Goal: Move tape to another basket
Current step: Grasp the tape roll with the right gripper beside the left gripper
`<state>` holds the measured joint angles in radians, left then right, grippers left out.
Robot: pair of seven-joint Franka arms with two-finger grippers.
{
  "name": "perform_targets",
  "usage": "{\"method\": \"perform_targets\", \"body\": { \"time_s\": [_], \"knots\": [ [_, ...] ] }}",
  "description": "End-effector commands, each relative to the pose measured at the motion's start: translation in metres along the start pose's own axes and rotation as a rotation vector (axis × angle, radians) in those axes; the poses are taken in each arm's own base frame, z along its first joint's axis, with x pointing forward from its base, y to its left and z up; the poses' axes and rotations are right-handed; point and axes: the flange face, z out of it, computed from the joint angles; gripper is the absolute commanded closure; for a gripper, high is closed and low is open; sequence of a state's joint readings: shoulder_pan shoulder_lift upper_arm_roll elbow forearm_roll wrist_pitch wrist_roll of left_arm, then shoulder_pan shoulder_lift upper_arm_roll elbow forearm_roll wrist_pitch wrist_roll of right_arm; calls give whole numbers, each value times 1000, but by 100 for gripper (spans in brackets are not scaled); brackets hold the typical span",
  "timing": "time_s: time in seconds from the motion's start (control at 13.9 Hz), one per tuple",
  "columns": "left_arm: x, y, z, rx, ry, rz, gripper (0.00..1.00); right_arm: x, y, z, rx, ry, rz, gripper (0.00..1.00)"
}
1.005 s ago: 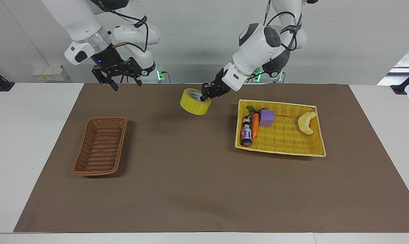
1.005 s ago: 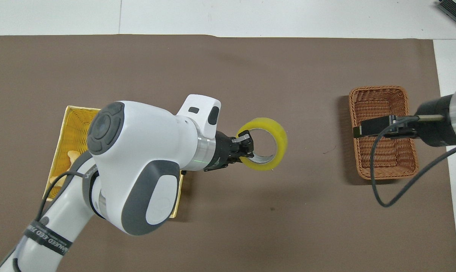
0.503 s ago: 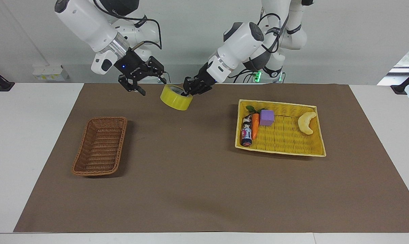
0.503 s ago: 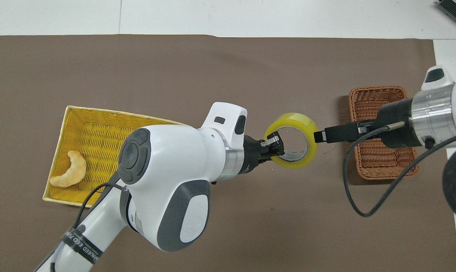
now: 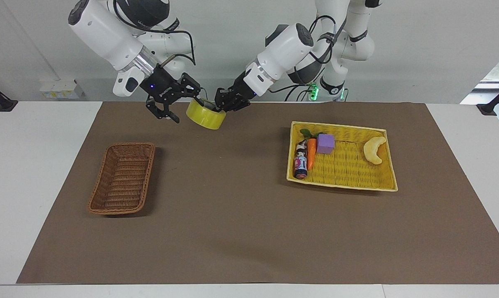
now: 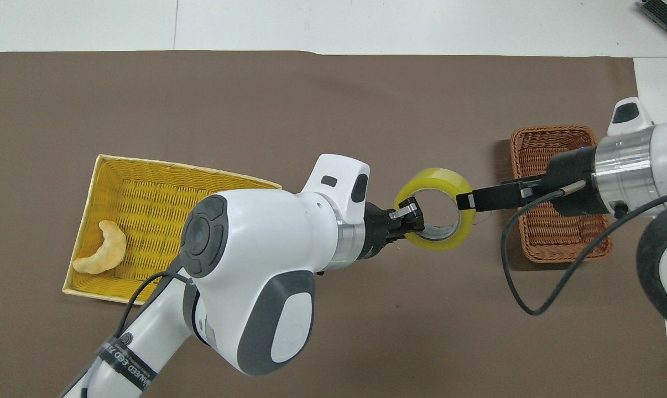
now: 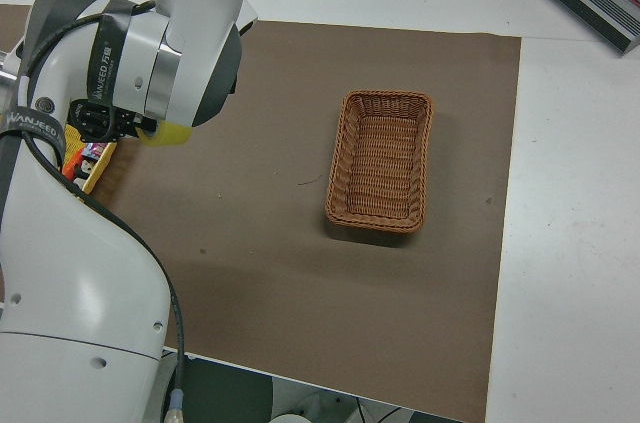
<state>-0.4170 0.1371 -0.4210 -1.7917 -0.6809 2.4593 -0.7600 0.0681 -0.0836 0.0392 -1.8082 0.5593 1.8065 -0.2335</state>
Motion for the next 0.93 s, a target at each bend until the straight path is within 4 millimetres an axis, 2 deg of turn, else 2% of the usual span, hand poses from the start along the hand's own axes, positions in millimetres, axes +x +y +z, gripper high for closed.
{"method": "perform_targets", "body": {
  "time_s": [0.0,0.07,0.14,0.22,0.36,0.43,0.72,0.79,0.86],
  "knots": [
    [-11,29,-1,-100,14,4,100,-6,5,5,7,11,-43,0],
    [-8,34,-1,-116,15,2,100,-7,7,4,4,6,-49,5],
    [-7,36,-2,-123,14,0,100,-7,8,3,0,5,-47,28],
    [-7,36,-2,-124,15,1,100,-8,8,4,-14,-5,-48,45],
    [-5,37,-5,-128,21,0,100,-10,11,4,-62,-27,-63,92],
    [-4,37,-5,-128,22,-1,100,-11,12,5,-71,-36,-62,100],
    [-3,38,-10,-139,35,3,100,-11,19,2,-85,-51,-46,100],
    [-2,39,-11,-139,36,5,82,-11,22,0,-89,-48,-43,100],
    [-2,39,-13,-142,40,6,51,-11,25,0,-101,-50,-41,100]
  ]
}}
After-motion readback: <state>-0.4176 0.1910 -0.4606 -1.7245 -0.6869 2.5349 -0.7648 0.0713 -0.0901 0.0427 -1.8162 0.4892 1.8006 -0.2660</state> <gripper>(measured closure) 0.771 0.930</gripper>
